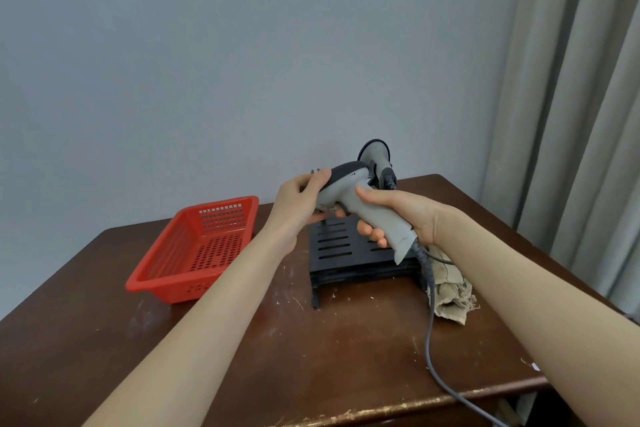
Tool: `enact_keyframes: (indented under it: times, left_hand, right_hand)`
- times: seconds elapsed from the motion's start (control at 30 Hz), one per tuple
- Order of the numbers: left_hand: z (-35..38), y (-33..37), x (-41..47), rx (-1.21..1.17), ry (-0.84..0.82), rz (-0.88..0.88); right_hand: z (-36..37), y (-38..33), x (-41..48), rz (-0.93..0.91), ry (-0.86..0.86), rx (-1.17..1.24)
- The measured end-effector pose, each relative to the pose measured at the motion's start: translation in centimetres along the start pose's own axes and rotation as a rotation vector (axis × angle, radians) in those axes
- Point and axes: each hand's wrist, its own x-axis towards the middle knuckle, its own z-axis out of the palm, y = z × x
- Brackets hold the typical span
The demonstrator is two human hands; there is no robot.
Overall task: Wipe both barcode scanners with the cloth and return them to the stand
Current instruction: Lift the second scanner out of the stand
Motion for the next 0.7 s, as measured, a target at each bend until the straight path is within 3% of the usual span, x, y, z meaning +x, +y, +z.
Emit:
enact_keyframes:
  times: [0.3,0.7]
  left_hand:
    - [-2.7,-1.6,-0.1,0.058,0.307,0.05]
    - [-3.0,-3.0,-1.9,-0.02,0.318,0.054]
  right_hand:
    - [-0.1,0.8,0.8,-0.069,-0.014,-0.004]
    - [-0.5,1.3,1.0,-0.106,-0.009,0.029]
